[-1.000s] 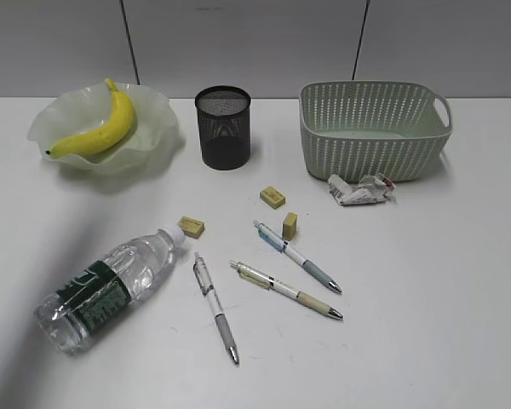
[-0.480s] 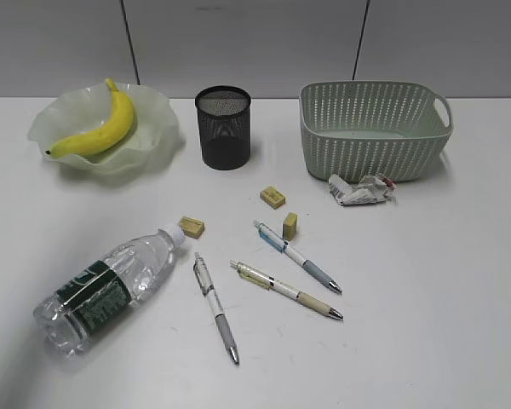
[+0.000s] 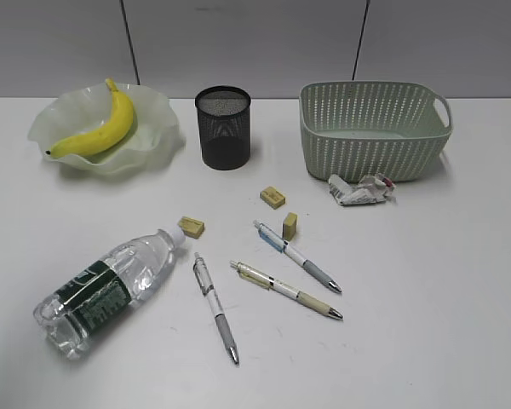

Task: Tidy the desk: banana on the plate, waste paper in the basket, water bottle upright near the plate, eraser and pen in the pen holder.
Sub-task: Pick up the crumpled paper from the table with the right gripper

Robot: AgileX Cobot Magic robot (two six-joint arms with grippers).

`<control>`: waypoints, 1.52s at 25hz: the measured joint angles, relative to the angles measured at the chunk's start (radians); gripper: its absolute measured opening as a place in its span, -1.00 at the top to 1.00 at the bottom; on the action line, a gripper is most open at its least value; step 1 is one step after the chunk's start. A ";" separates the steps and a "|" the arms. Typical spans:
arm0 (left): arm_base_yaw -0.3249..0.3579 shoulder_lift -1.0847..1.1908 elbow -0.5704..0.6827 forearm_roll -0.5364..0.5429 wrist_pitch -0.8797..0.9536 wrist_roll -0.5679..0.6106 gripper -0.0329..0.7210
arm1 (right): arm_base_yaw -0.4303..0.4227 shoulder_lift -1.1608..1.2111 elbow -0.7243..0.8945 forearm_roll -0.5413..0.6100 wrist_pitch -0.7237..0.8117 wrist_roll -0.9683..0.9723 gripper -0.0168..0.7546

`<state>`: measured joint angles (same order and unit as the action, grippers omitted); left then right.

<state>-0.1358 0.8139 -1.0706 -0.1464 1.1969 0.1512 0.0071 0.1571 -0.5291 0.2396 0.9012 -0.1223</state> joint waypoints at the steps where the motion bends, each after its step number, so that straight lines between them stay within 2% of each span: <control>1: 0.000 -0.053 0.051 0.001 -0.011 0.000 -0.32 | 0.000 0.031 -0.001 0.025 -0.023 -0.018 -0.07; 4: 0.000 -0.209 0.191 0.006 -0.031 -0.003 -0.30 | 0.010 0.104 -0.001 0.071 -0.095 -0.047 -0.07; 11: 0.000 -0.621 0.491 0.013 -0.042 -0.014 -0.21 | 0.043 0.169 -0.001 0.076 -0.186 -0.171 -0.07; 15: 0.000 -0.804 0.495 0.002 -0.064 -0.018 -0.20 | 0.046 0.213 -0.006 0.073 -0.205 -0.239 -0.06; 19: 0.000 -0.821 0.496 -0.004 -0.060 -0.018 -0.20 | 0.062 0.307 -0.029 0.133 -0.238 -0.393 -0.06; 23: 0.000 -0.821 0.496 -0.004 -0.067 -0.018 -0.20 | 0.139 0.470 -0.060 0.166 -0.250 -0.524 -0.06; 27: 0.000 -0.821 0.513 0.001 -0.100 -0.018 -0.20 | 0.217 0.739 -0.102 0.171 -0.284 -0.682 -0.07; 30: 0.000 -0.821 0.526 0.006 -0.123 -0.018 -0.20 | 0.260 0.923 -0.107 0.172 -0.382 -0.806 -0.19; 33: 0.000 -0.821 0.528 0.006 -0.127 -0.018 -0.20 | 0.292 1.104 -0.108 0.172 -0.565 -0.878 -0.34; 36: 0.000 -0.821 0.529 0.006 -0.128 -0.018 -0.20 | 0.298 1.283 -0.129 0.173 -0.711 -0.897 -0.38; 38: 0.000 -0.821 0.531 0.006 -0.128 -0.018 -0.20 | 0.299 1.380 -0.165 0.173 -0.755 -0.901 -0.39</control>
<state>-0.1358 -0.0068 -0.5393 -0.1400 1.0686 0.1332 0.3064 1.5373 -0.6943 0.4124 0.1463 -1.0232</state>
